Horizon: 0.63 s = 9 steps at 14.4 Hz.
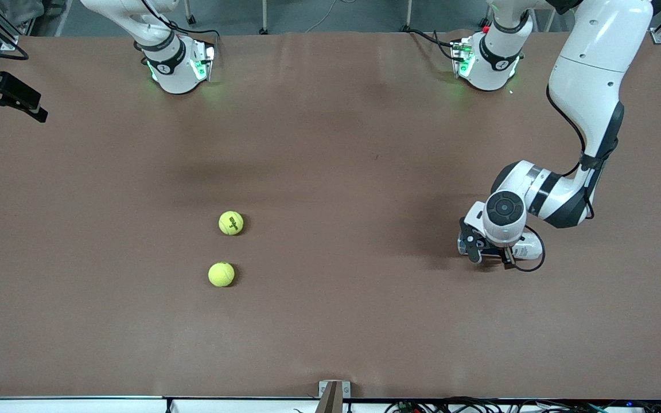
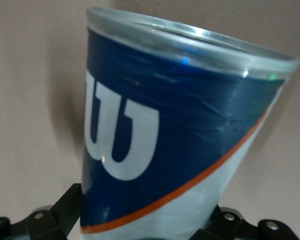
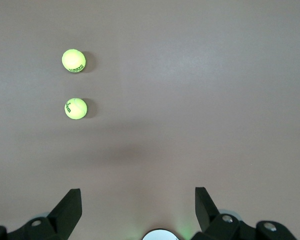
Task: Insert tennis ball vertically with right arm
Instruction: 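Grasp the ball can with the left gripper and tilt it upright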
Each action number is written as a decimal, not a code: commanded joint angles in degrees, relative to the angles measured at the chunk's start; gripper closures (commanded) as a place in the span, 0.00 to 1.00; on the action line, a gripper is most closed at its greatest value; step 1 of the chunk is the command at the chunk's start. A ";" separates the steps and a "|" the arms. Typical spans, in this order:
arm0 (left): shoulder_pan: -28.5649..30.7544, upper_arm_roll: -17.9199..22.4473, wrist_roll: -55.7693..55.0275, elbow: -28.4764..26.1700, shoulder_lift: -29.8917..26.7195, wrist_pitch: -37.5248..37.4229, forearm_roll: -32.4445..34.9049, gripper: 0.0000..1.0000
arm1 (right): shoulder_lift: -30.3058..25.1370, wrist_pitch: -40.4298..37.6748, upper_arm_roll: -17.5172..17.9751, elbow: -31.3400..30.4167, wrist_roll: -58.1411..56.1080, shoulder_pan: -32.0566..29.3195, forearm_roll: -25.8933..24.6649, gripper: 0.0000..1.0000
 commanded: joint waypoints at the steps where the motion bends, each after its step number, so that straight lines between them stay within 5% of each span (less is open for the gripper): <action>1: 0.56 -0.15 1.04 -0.36 0.17 1.38 1.12 0.13 | -0.53 -0.21 0.18 -0.26 0.63 -0.19 -0.43 0.00; 6: -0.14 -0.06 1.13 -0.19 0.25 1.47 1.12 0.24 | -0.53 -0.21 0.18 -0.26 0.72 -0.11 -0.43 0.00; 9: -0.67 -0.06 1.22 -0.19 0.25 1.38 1.21 0.13 | -0.53 0.23 0.18 -0.35 0.81 -0.11 -0.43 0.00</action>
